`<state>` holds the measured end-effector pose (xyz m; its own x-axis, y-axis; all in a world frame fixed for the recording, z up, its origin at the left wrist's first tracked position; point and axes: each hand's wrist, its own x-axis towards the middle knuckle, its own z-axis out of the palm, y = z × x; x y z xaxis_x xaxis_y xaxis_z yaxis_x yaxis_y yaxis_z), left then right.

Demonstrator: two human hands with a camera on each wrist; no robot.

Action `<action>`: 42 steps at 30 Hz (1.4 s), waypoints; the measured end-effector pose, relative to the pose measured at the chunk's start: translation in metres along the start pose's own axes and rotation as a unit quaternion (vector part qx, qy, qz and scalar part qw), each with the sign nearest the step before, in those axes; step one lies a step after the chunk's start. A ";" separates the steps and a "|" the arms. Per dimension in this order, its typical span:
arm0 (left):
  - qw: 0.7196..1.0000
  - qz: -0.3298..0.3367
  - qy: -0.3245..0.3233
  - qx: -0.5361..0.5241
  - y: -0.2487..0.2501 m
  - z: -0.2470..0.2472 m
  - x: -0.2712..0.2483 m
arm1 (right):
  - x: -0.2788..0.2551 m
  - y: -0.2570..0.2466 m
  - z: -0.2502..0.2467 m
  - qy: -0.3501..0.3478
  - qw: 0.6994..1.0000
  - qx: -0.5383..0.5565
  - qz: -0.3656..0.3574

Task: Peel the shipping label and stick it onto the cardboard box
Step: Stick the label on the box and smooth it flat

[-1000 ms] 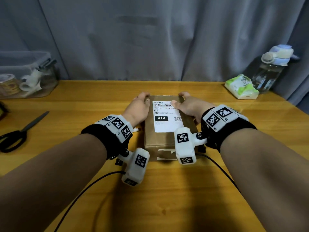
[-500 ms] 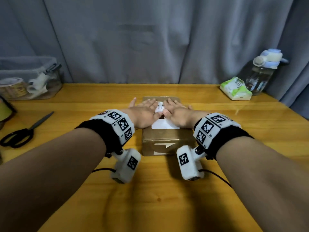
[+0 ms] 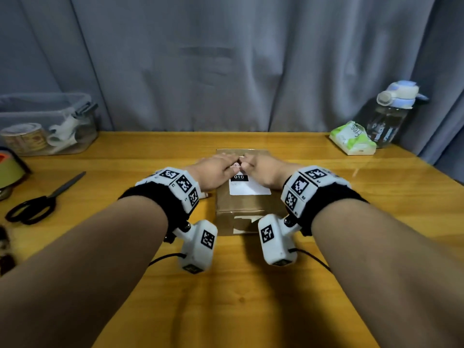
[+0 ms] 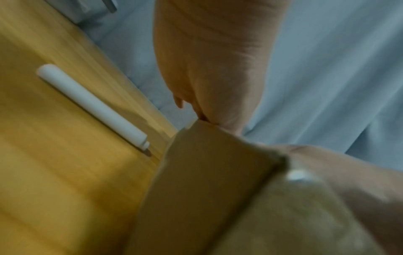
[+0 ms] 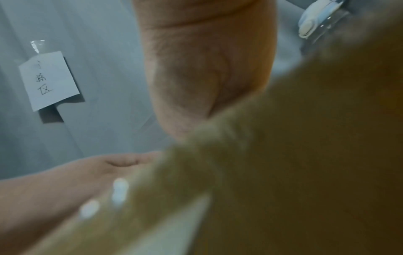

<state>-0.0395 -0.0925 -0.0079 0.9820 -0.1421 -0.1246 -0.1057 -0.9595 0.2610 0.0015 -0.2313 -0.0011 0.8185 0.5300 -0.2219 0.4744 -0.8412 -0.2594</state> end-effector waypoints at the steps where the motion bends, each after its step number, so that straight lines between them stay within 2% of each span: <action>1: 1.000 -0.003 -0.005 0.011 -0.003 0.000 0.000 | 0.001 0.004 0.005 0.014 1.000 0.017 0.001; 6: 0.990 0.002 -0.082 0.116 -0.009 -0.011 -0.002 | -0.004 0.022 0.015 0.038 0.999 0.008 0.004; 11: 0.982 0.007 -0.122 0.144 -0.010 -0.016 -0.002 | -0.013 0.027 0.009 0.017 1.000 0.005 -0.002; 21: 0.976 0.014 -0.140 0.166 -0.006 -0.021 -0.002 | -0.030 0.036 0.000 -0.047 0.999 0.002 -0.017; 26: 0.989 0.009 -0.102 0.110 -0.018 -0.013 -0.011 | -0.043 0.042 -0.007 -0.078 0.997 0.024 -0.011; 32: 1.000 -0.002 0.021 0.002 -0.035 0.009 -0.022 | -0.028 0.009 -0.016 0.062 0.996 -0.040 -0.048; 35: 0.998 -0.011 0.060 -0.035 -0.035 0.013 -0.022 | -0.018 -0.010 0.003 0.026 0.998 -0.044 -0.043; 38: 0.997 -0.022 0.045 -0.060 -0.034 0.013 -0.022 | -0.016 -0.014 0.019 -0.003 0.997 -0.069 -0.020; 42: 0.998 -0.025 0.025 -0.050 -0.035 0.014 -0.021 | -0.027 -0.020 0.019 -0.036 0.989 -0.123 -0.079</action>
<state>-0.0590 -0.0594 -0.0274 0.9924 -0.0807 -0.0925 -0.0434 -0.9355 0.3506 -0.0364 -0.2266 -0.0079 0.7070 0.6553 -0.2660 0.6658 -0.7435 -0.0623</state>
